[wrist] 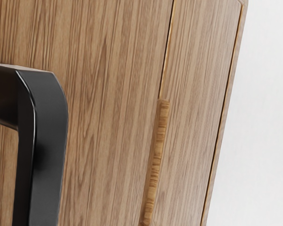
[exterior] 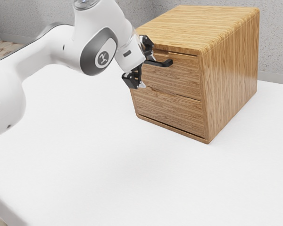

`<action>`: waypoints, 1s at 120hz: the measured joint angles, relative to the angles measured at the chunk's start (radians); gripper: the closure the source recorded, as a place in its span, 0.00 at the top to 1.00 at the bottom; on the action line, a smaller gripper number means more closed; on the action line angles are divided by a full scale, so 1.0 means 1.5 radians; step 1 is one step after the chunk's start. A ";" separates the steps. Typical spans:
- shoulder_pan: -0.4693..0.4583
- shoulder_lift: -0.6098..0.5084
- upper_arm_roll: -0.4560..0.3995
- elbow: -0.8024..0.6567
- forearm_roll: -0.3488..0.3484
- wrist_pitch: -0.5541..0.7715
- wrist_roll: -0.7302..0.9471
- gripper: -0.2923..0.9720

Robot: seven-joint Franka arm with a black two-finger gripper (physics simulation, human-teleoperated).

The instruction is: Pull the drawer handle with one arm to open the drawer

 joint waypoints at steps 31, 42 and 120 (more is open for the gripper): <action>-0.001 0.003 0.009 -0.001 0.001 0.001 0.004 0.77; -0.001 0.004 0.011 -0.001 0.000 0.000 0.005 0.77; 0.021 -0.488 0.012 -0.385 -0.115 -0.113 -0.142 0.70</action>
